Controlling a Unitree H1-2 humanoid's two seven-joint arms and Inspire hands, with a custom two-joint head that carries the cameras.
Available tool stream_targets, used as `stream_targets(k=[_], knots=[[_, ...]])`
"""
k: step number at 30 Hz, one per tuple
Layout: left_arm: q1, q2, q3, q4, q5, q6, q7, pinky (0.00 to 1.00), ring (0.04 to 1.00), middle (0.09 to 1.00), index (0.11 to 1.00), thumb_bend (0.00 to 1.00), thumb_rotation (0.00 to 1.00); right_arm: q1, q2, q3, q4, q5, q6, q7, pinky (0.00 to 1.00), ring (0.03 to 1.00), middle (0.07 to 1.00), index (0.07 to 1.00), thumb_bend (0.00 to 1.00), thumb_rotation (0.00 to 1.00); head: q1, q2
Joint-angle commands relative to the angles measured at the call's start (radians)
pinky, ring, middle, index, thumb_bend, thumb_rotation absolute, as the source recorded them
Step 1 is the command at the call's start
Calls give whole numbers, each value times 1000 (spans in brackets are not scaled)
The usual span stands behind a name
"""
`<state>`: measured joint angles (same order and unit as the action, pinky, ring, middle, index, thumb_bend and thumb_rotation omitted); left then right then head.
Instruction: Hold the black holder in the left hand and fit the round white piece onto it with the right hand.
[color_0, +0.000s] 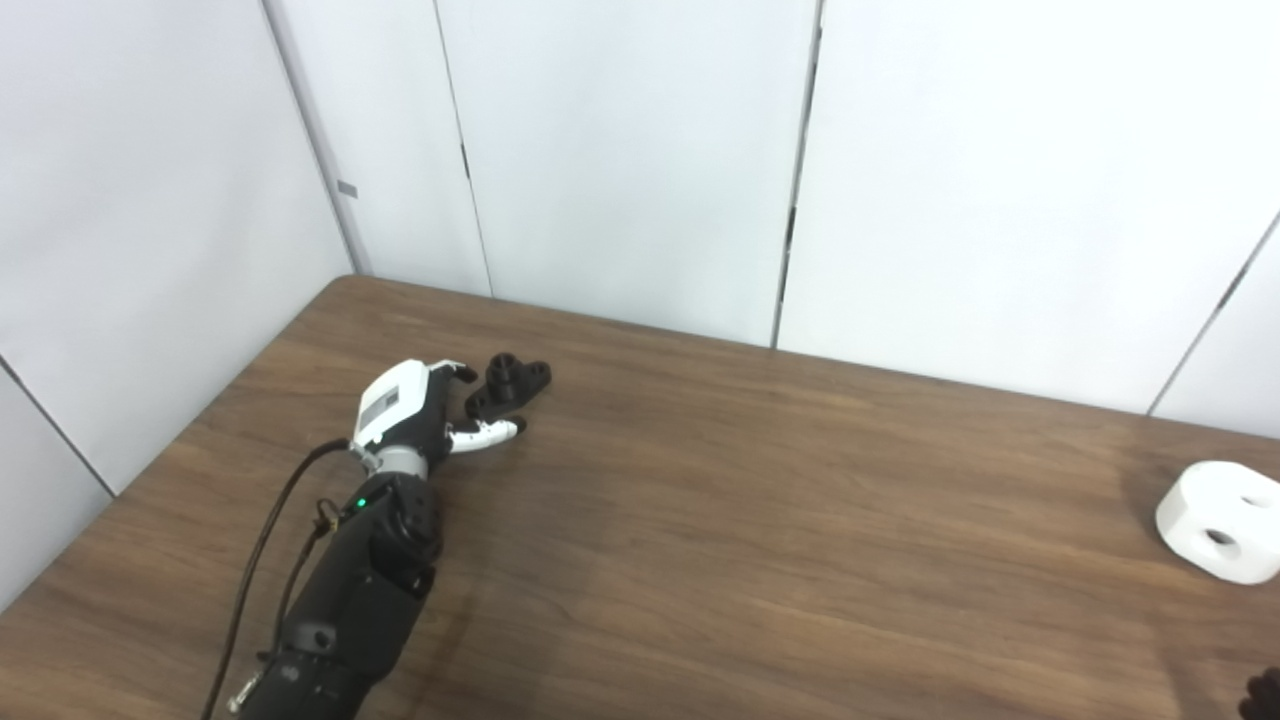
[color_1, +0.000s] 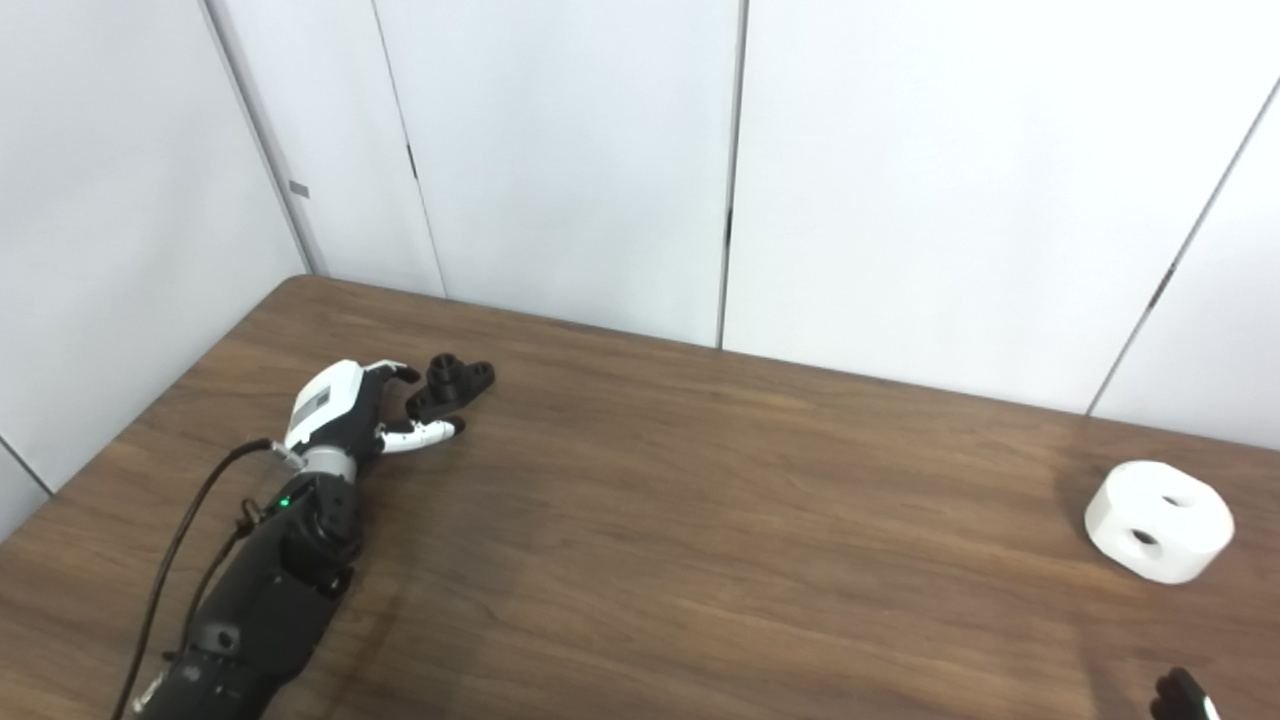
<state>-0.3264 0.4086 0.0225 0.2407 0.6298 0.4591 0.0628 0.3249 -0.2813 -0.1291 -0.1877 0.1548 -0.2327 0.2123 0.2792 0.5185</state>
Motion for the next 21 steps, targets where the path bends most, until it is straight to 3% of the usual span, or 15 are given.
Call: stream_targets(k=[1, 12, 21], knots=[[-54, 34, -6, -1, 11, -10, 28, 944, 944, 903, 785, 817, 382, 36, 30, 21, 16, 0, 13, -5, 1000, 1000, 1000, 1000, 655, 1000, 1, 1], [-80, 36, -28, 62, 7, -4, 55, 965, 957, 911, 794, 808, 353, 45, 29, 22, 4, 12, 28, -6, 1000, 1000, 1000, 1000, 652, 1000, 0, 5], [-92, 38, -37, 78, -3, 6, 48, 974, 961, 904, 738, 795, 351, 48, 30, 22, -4, 2, 32, -14, 1000, 1000, 1000, 1000, 647, 1000, -4, 11]])
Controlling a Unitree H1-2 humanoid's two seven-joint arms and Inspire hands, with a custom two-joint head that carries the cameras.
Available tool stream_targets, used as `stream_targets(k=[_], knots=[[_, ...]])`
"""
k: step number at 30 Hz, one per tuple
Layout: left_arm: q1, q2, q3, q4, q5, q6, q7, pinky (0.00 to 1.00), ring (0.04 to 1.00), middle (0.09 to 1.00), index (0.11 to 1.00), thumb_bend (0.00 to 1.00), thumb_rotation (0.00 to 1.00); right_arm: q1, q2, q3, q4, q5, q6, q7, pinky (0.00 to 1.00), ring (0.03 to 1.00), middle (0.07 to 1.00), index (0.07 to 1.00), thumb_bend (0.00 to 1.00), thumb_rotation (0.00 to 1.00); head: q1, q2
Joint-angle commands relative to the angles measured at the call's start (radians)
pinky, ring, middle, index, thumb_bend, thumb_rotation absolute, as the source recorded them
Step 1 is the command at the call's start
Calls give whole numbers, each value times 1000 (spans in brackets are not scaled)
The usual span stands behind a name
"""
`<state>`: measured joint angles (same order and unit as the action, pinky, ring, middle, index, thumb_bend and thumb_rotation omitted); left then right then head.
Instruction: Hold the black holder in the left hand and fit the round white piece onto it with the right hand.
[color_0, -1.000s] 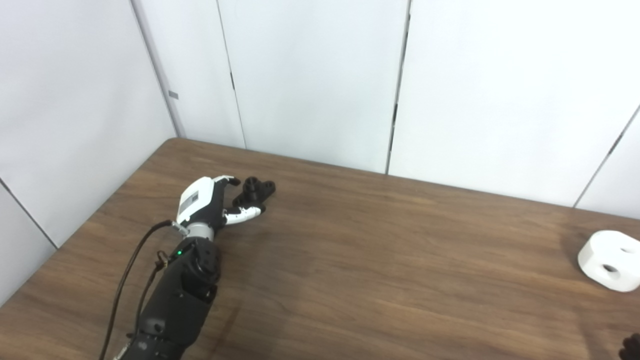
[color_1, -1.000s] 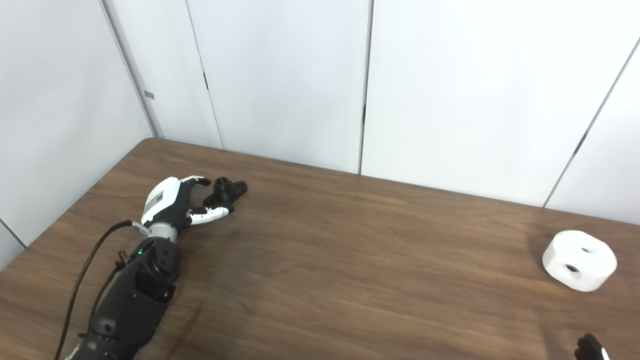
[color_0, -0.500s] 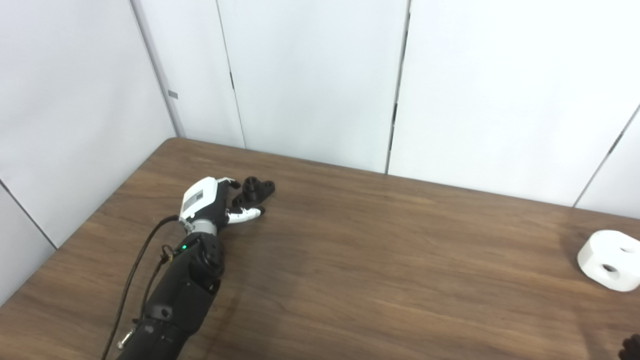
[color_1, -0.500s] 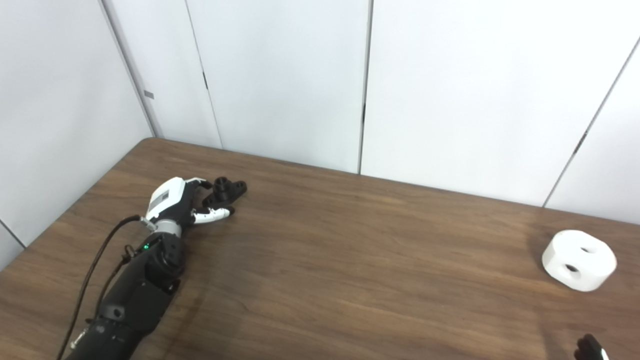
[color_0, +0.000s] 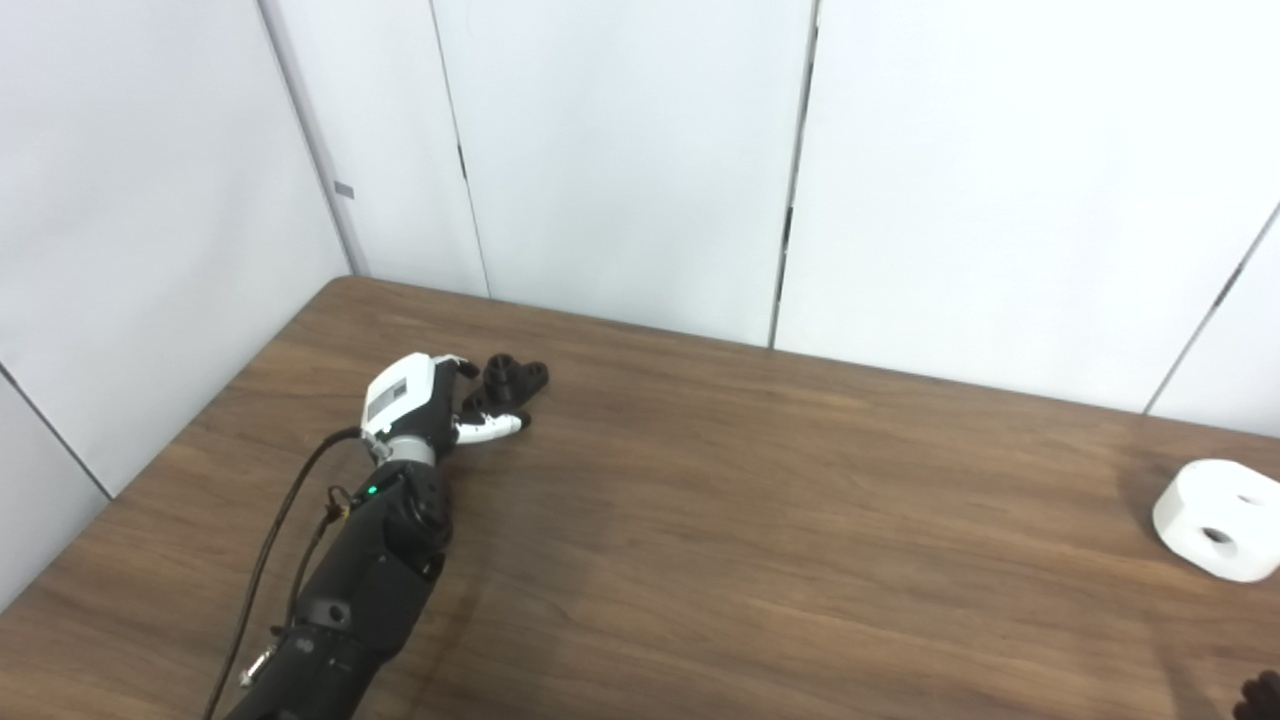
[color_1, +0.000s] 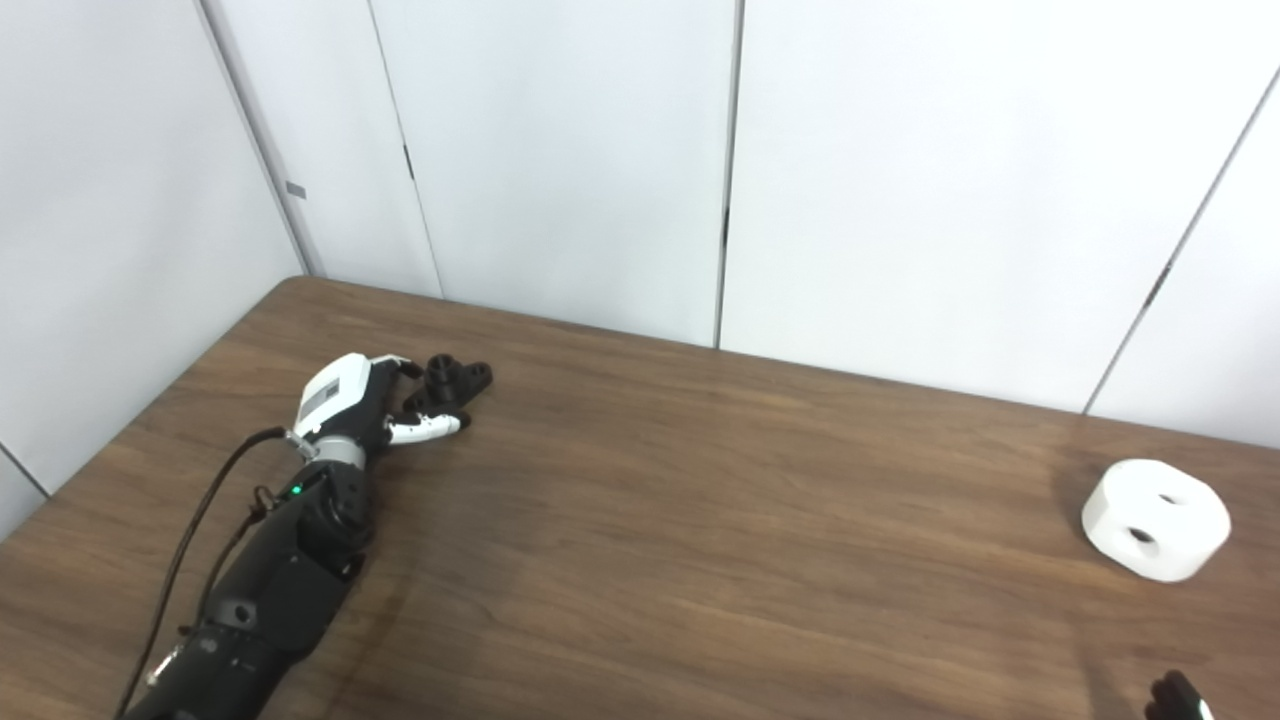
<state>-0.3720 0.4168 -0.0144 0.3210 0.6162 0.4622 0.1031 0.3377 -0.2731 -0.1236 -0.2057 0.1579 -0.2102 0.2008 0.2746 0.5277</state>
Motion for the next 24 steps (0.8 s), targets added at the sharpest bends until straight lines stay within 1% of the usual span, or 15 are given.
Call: stream_targets(k=[1, 5, 7, 8, 11, 12, 13, 15, 21, 24], knots=[[-47, 29, 1, -1, 12, 5, 5, 979, 963, 902, 730, 793, 358, 35, 23, 16, 12, -3, 11, -4, 1000, 1000, 1000, 1000, 646, 1000, 0, 2], [-45, 28, -2, -1, 15, 4, 9, 978, 963, 896, 696, 790, 356, 35, 21, 17, 9, -8, 13, -4, 1000, 1000, 1000, 1000, 639, 1000, 0, 3], [-40, 31, -6, -6, 11, 0, 13, 978, 964, 890, 651, 773, 323, 34, 21, 17, 11, -9, 10, -5, 1000, 1000, 1000, 1000, 646, 1000, 0, 3], [-37, 33, -7, -7, 10, -3, 18, 978, 964, 888, 643, 770, 317, 34, 21, 17, 11, -8, 13, -5, 1000, 1000, 1000, 1000, 647, 1000, 0, 3], [-30, 37, -10, -14, 8, -8, 24, 986, 958, 867, 595, 757, 249, 35, 20, 18, 9, -8, 16, -3, 1000, 1000, 1000, 1000, 648, 1000, 0, 5], [-29, 39, -10, -13, 7, -10, 27, 986, 954, 861, 565, 708, 199, 34, 20, 19, 10, -9, 13, -3, 1000, 1000, 1000, 1000, 640, 1000, 0, 5], [-28, 40, -12, -11, 8, -12, 29, 988, 951, 857, 529, 617, 139, 34, 19, 19, 10, -11, 9, -3, 1000, 1000, 1000, 1000, 633, 1000, 0, 5], [-27, 47, -20, -6, 17, -15, 35, 984, 943, 844, 499, 541, 86, 33, 19, 19, 11, -14, 8, -3, 1000, 1000, 1000, 1000, 629, 1000, 0, 5], [-25, 70, -64, 12, 51, -32, 69, 953, 899, 789, 489, 520, 58, 31, 18, 19, 12, -10, 12, -2, 1000, 1000, 1000, 1000, 638, 1000, 0, 5], [-27, 69, -68, 22, 49, -40, 84, 938, 882, 766, 488, 519, 51, 31, 19, 20, 14, -6, 9, 1, 1000, 1000, 1000, 1000, 628, 1000, -3, 7]])
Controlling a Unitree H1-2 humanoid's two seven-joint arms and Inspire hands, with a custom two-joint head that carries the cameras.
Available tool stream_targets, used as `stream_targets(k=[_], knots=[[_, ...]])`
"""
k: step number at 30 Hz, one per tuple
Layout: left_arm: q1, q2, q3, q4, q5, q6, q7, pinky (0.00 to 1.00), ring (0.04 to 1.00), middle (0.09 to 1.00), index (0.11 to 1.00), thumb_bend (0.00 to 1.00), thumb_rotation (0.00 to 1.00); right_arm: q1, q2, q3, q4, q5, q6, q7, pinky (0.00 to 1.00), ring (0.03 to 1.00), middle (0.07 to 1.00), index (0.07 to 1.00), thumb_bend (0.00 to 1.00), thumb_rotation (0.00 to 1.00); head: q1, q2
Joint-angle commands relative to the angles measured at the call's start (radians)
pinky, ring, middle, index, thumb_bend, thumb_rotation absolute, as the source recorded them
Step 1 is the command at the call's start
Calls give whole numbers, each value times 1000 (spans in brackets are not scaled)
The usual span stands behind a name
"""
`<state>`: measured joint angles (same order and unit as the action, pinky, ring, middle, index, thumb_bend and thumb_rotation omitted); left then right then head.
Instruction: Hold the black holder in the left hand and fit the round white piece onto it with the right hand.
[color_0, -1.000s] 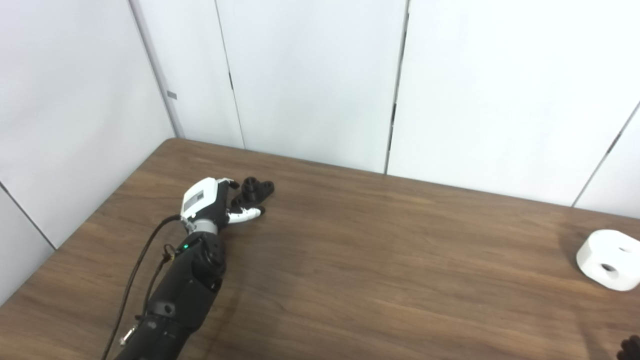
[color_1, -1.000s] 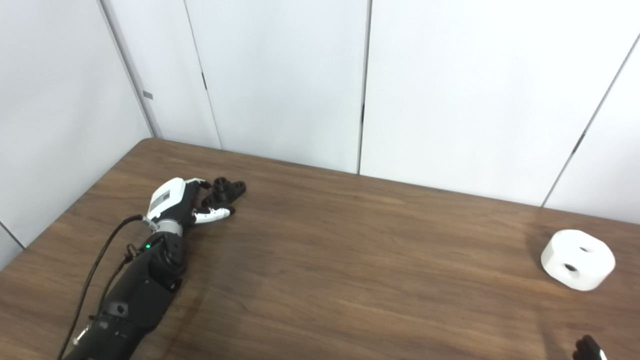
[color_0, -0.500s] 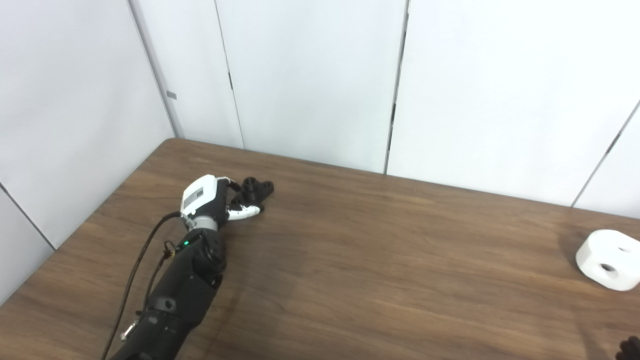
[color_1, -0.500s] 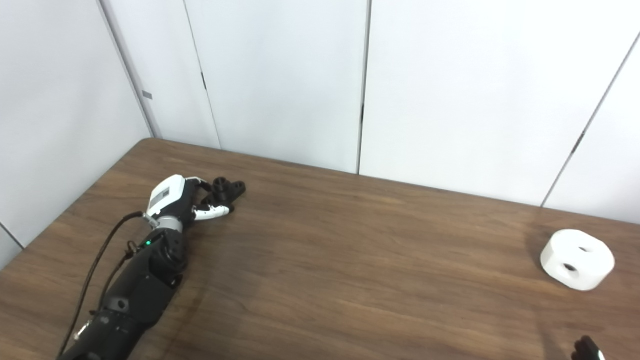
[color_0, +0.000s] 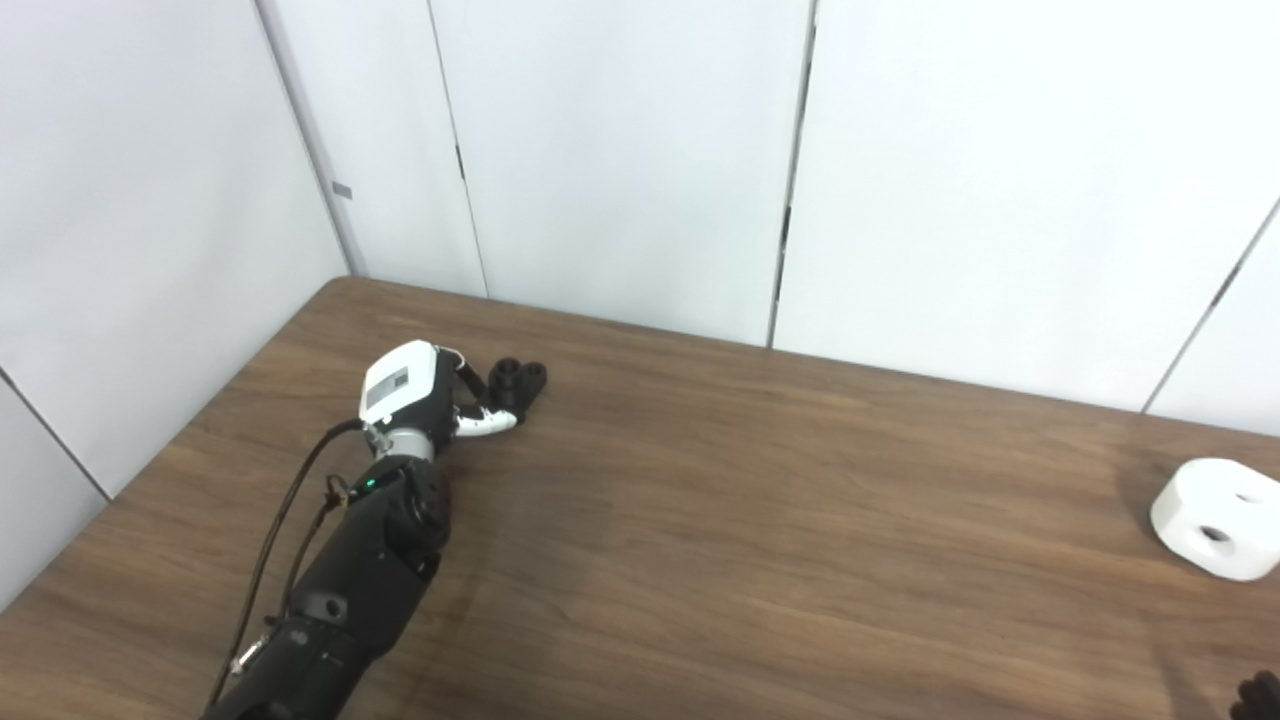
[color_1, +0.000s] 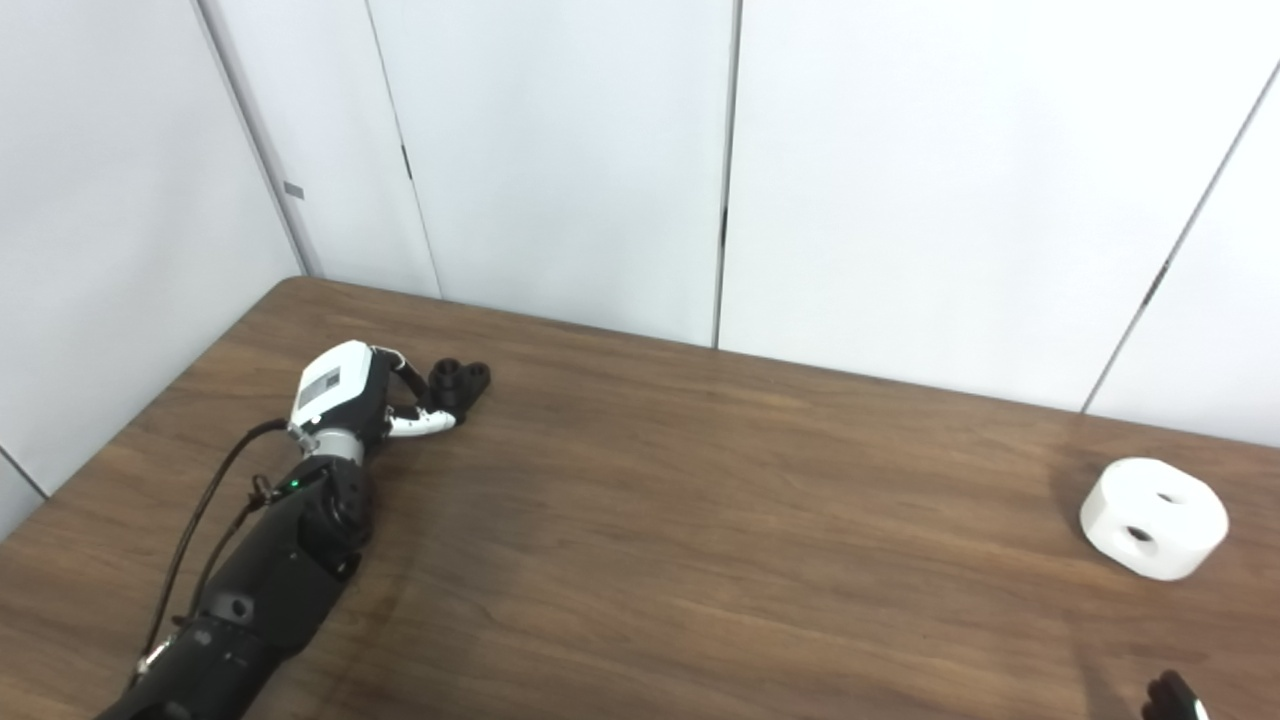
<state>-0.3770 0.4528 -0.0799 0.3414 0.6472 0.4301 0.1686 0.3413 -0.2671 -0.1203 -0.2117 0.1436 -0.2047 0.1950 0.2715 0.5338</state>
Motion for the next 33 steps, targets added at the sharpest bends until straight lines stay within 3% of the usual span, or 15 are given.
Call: stream_targets(k=[1, 16, 23, 33], knots=[[-22, 32, -2, 5, 16, -11, 21, 937, 880, 762, 488, 519, 50, 27, 14, 17, 20, 9, 3, 6, 1000, 1000, 1000, 1000, 628, 1000, 0, 1], [21, 18, 20, -52, -5, -34, 32, 901, 870, 772, 488, 520, 50, 13, 25, 24, 20, 5, 20, -2, 1000, 1000, 1000, 1000, 635, 1000, -16, 5], [79, 7, 15, -159, -12, -14, -3, 881, 891, 791, 489, 519, 55, 10, 28, 27, 22, 9, 12, 1, 1000, 1000, 1000, 1000, 618, 1000, -27, 16], [167, -24, -41, -318, -3, -11, -101, 851, 890, 808, 490, 513, 54, 9, 42, 31, 14, -11, 6, -13, 1000, 1000, 1000, 1000, 617, 1000, -50, 33]])
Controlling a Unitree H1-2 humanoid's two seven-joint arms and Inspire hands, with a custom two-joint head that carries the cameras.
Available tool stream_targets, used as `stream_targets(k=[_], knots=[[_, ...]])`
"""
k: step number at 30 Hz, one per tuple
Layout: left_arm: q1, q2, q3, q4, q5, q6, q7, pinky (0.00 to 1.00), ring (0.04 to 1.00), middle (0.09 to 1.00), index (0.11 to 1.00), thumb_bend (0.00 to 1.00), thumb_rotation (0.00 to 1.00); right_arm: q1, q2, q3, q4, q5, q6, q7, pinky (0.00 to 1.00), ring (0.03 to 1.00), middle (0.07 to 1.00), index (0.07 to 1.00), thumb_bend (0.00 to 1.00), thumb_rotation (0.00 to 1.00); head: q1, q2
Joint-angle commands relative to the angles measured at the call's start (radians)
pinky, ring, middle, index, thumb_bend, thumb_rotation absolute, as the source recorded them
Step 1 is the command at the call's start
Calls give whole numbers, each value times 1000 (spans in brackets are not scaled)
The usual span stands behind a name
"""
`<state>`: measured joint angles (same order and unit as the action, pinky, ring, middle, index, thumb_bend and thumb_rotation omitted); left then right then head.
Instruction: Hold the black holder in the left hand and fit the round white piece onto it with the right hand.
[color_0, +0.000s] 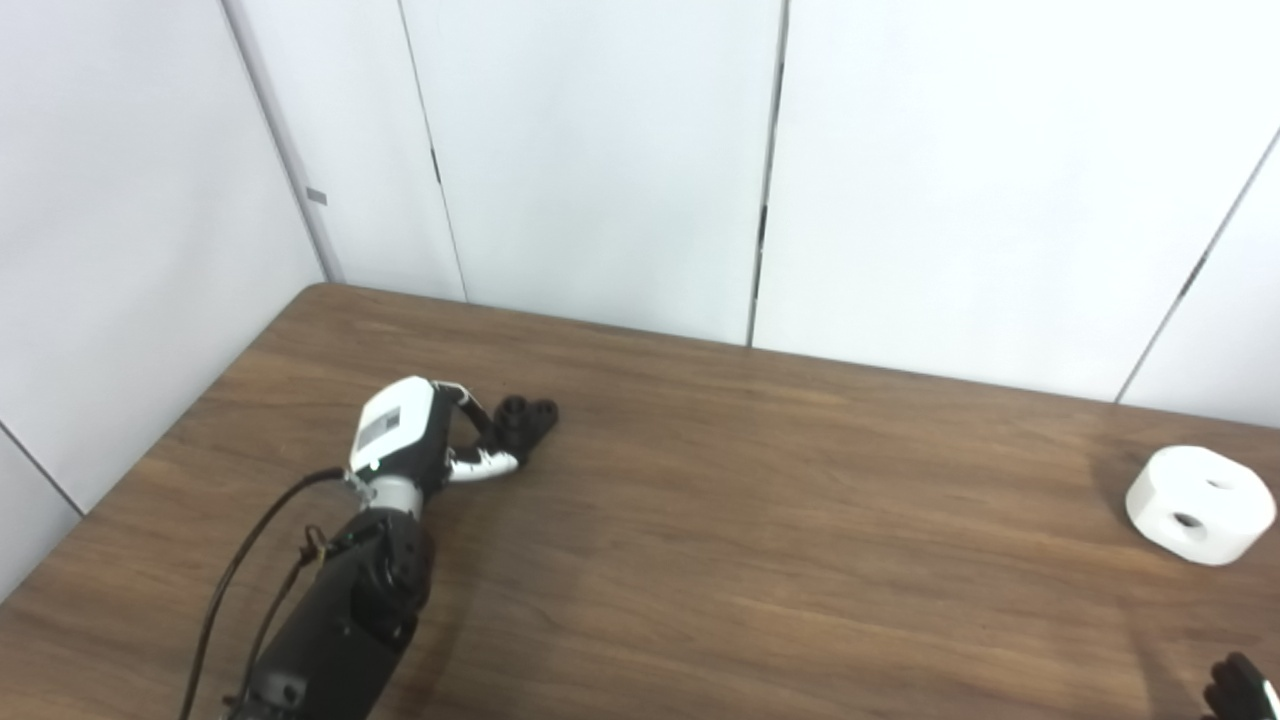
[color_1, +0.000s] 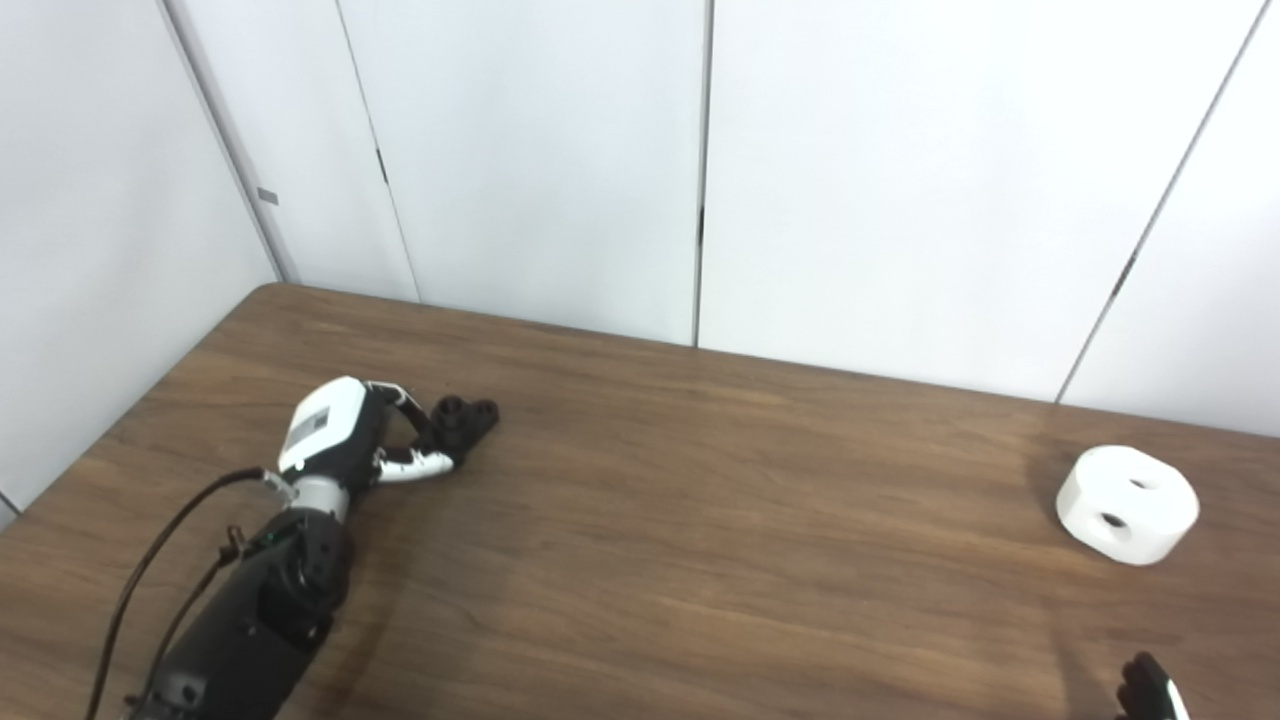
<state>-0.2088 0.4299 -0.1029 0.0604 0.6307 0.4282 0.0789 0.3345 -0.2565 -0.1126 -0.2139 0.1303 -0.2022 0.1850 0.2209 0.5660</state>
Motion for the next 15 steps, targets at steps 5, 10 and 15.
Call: stream_targets(k=[5, 10, 15], knots=[[48, -23, -57, -117, 14, -21, -55, 855, 897, 812, 491, 512, 52, 22, 36, 27, -8, 0, 33, -8, 1000, 1000, 1000, 1000, 633, 1000, -13, 13], [93, -32, -114, -168, 38, -53, -83, 836, 891, 811, 491, 513, 53, 24, 40, 31, -15, -5, 29, -11, 1000, 1000, 1000, 1000, 638, 1000, -34, 26], [144, -46, -182, -217, 82, -87, -88, 838, 866, 800, 491, 515, 50, 22, 50, 36, -22, -19, 27, -20, 1000, 1000, 1000, 1000, 633, 1000, -55, 45]])
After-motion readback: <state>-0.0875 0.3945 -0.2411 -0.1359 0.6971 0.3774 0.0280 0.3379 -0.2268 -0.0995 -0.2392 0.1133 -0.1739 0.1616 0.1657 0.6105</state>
